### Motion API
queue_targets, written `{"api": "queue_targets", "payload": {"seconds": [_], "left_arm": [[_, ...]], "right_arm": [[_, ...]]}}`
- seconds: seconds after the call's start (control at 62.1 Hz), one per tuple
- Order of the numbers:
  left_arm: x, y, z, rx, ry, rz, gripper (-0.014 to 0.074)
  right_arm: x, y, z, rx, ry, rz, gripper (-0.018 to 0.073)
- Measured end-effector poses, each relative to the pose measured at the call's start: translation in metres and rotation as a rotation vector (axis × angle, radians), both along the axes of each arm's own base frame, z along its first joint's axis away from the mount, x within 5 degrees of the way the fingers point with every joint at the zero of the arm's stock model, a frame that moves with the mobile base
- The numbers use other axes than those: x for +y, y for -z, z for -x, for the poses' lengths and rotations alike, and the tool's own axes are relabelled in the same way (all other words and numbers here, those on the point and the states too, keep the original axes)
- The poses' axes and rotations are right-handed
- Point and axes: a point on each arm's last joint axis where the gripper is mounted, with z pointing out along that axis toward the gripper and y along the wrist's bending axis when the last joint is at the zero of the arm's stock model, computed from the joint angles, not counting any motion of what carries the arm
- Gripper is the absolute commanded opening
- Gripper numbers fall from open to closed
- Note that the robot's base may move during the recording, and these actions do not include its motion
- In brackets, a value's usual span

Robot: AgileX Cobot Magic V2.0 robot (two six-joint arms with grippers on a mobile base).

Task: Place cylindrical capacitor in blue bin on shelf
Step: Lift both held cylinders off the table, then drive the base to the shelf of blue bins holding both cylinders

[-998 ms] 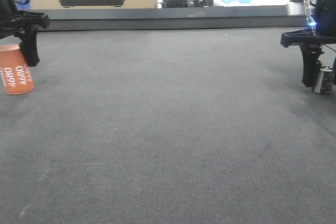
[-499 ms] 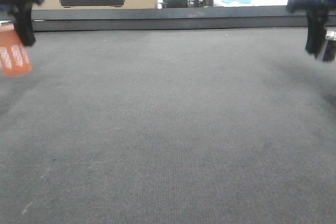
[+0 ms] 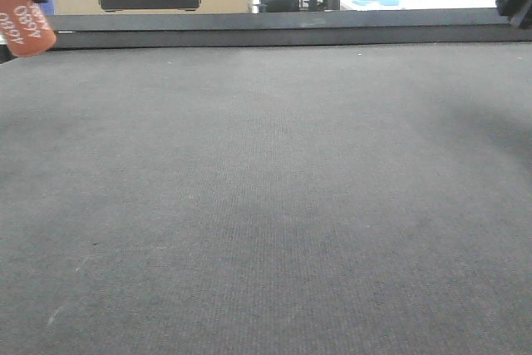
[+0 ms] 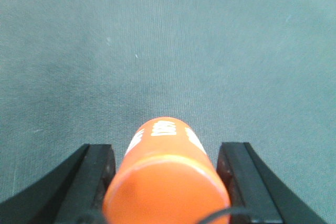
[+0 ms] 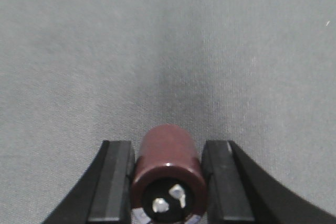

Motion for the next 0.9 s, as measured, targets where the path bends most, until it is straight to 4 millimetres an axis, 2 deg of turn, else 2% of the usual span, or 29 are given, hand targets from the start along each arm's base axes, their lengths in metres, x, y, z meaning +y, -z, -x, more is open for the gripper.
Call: {"api": "queue_targets", "payload": {"seconds": [0.177,0.274,0.402,0.628,0.902], "left_arm": [[0.007,0.005,0.037,-0.137,-0.019,0.027,-0.0111],[0.011,0.007,0.058,-0.192,-0.026,0.034,-0.0111],[0.017,0.007,0.089,-0.260,-0.032,0.044,-0.0111],[0.025,-0.002,0.139,-0.365,-0.033,0.063,-0.0111],[0.034,-0.038,0.194,-0.577,-0.031,0.102,-0.0111]], "right_arm": [[-0.005,0.012,0.038,-0.177,0.012,-0.011,-0.0165],[-0.007,0.020,0.059,-0.207,0.014,-0.011,-0.0165],[-0.010,0.021,0.088,-0.245,0.015,-0.014,-0.0165],[-0.013,-0.009,0.126,-0.412,0.017,-0.030,-0.0165],[-0.017,-0.045,0.167,-0.603,0.018,-0.049,-0.0165]]}}
